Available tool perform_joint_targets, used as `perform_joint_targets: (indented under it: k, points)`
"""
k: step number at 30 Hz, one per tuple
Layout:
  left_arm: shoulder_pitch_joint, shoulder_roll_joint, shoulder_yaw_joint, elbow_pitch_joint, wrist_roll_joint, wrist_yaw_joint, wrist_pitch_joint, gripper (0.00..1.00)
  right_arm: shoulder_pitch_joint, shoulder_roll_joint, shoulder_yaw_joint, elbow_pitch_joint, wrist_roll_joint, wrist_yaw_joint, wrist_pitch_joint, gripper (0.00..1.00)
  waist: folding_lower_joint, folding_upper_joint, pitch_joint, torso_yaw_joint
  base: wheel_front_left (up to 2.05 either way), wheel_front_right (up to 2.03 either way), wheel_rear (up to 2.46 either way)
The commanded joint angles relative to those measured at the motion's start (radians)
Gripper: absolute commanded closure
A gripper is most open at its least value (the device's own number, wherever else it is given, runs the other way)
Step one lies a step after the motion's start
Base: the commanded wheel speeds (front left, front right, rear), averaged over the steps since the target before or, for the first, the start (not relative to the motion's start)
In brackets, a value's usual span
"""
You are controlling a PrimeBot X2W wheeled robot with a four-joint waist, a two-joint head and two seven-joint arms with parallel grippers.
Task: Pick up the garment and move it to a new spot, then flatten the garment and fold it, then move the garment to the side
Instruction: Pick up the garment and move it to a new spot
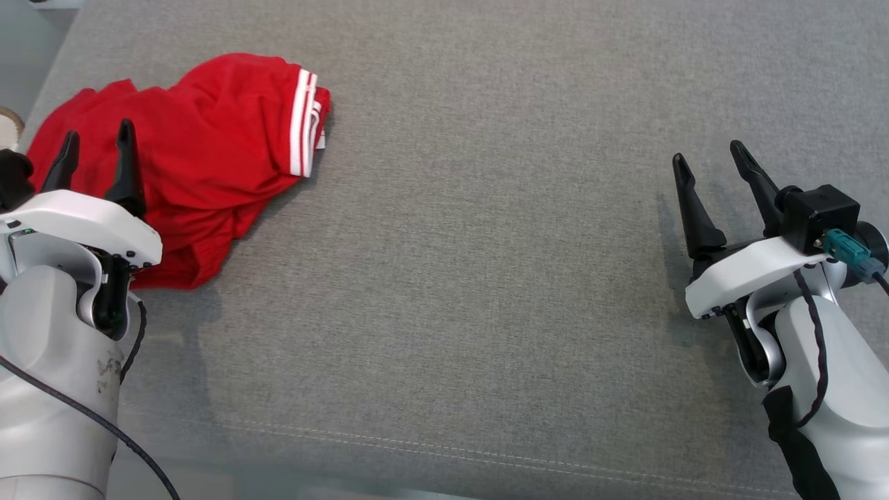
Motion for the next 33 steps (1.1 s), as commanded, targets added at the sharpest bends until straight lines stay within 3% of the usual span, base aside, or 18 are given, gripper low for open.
perform_joint_targets:
  k: [1,10,18,19,20,24,29,33]
  points:
    - [-0.029,0.056,-0.001,-0.011,-0.043,-0.007,0.000,0.00,-0.020,0.003,0.014,-0.025,-0.001,0.004,-0.013,0.00,0.0000,0.0000,0.042,-0.040,0.00,0.00,0.00]
    - [-0.037,0.025,-0.059,0.097,-0.163,-0.007,-0.034,0.00,-0.032,0.002,0.014,-0.027,0.000,0.004,-0.013,0.00,0.0000,0.0000,0.070,-0.090,0.00,0.00,0.00]
    - [-0.063,0.033,-0.048,0.174,-0.150,0.004,-0.053,0.00,-0.029,-0.006,0.005,-0.028,-0.002,0.004,-0.013,0.00,0.0000,0.0000,0.074,-0.120,0.00,0.00,0.00]
    - [-0.067,0.034,-0.046,0.166,-0.141,0.008,-0.053,0.63,-0.028,-0.006,0.003,-0.028,-0.001,0.004,-0.013,0.00,0.0000,0.0000,0.074,-0.122,0.00,0.00,0.00]
    - [-0.069,0.036,-0.039,0.149,-0.135,0.014,-0.054,1.00,-0.027,-0.006,0.000,-0.028,0.000,0.004,-0.013,0.00,0.0000,0.0000,0.074,-0.123,0.00,0.00,0.00]
    - [-0.052,0.038,-0.014,0.036,-0.071,0.063,-0.054,1.00,-0.022,0.001,-0.011,-0.026,0.003,0.004,-0.013,0.00,0.0000,0.0000,0.066,-0.121,0.00,0.00,0.00]
    - [0.004,0.011,0.048,-0.237,0.062,0.142,-0.054,1.00,-0.005,0.018,-0.023,-0.022,0.004,0.004,-0.013,0.00,0.0000,0.0000,0.045,-0.109,0.00,0.00,0.00]
    - [0.050,-0.030,0.086,-0.464,0.171,0.156,-0.054,1.00,0.007,0.024,-0.024,-0.014,0.008,0.004,-0.013,0.00,0.0000,0.0000,0.023,-0.104,0.00,0.00,0.00]
